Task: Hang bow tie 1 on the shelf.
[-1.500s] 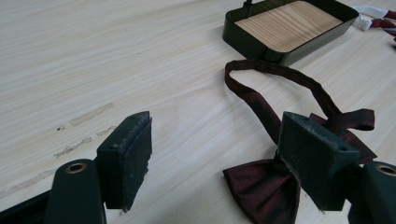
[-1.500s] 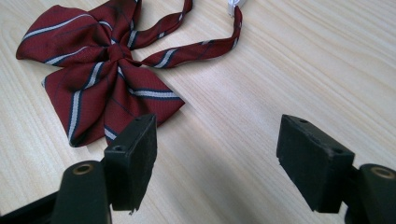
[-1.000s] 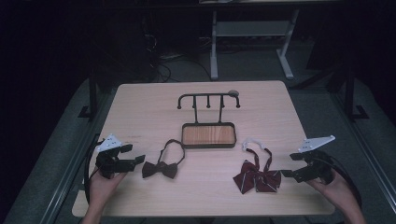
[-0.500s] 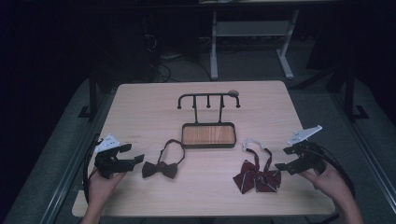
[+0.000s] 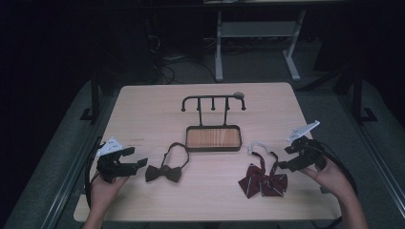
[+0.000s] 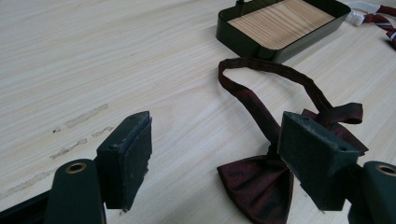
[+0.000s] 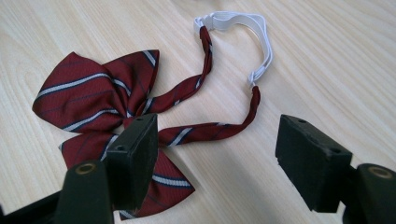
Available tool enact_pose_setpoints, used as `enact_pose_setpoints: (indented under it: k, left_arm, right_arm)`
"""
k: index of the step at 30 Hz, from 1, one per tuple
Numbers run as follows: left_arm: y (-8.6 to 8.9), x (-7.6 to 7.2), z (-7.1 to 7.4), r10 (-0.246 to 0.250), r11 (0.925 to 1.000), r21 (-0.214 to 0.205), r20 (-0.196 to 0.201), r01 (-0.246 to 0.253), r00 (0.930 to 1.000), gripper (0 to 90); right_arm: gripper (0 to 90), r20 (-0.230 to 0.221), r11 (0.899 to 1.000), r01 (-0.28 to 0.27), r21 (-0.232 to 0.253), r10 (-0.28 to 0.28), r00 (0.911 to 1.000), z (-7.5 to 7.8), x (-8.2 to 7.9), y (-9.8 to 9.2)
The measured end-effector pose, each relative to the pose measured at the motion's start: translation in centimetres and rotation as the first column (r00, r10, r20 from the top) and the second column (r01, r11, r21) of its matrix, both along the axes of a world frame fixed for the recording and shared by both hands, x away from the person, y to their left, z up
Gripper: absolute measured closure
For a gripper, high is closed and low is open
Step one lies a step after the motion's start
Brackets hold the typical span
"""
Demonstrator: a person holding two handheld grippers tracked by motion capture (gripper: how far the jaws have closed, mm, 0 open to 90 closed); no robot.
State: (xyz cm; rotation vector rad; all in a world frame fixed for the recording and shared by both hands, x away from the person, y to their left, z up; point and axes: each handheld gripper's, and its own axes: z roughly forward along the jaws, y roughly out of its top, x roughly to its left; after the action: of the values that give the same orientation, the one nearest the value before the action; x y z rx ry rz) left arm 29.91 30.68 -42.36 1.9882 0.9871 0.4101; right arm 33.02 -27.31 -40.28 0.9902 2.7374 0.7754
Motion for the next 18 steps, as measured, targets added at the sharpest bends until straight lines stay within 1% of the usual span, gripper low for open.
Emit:
enact_pose_setpoints:
  k: [1, 7, 11, 12, 18]
  left_arm:
    - [0.0, 0.0, 0.0, -0.006, 1.0000, 0.004, 0.004, 0.006, 1.0000, 25.6]
    - [0.0, -0.1, 0.0, -0.005, 1.0000, 0.001, 0.003, 0.005, 1.0000, 25.6]
    - [0.0, -0.1, 0.1, -0.007, 1.0000, 0.002, 0.011, 0.007, 0.9999, 25.7]
    - [0.0, -0.1, 0.1, -0.007, 1.0000, 0.002, 0.011, 0.007, 0.9999, 25.6]
    - [0.1, 0.0, 0.1, -0.007, 1.0000, 0.002, 0.010, 0.007, 0.9999, 25.6]
  right_arm:
    - [30.1, -0.001, 1.000, -0.002, -0.003, 0.002, 1.0000, 0.0, 0.1, 0.1]
    - [32.3, -0.006, 1.000, -0.002, -0.018, 0.002, 1.0000, 0.0, 0.6, 0.6]
    - [33.2, -0.012, 1.000, -0.002, -0.024, 0.002, 0.9999, -0.3, 1.1, 0.8]
    - [33.3, -0.019, 1.000, 0.003, -0.026, -0.003, 0.9998, -0.4, 1.2, 0.9]
    - [35.3, -0.034, 0.999, -0.009, -0.034, 0.008, 0.9994, -0.9, 1.7, 1.5]
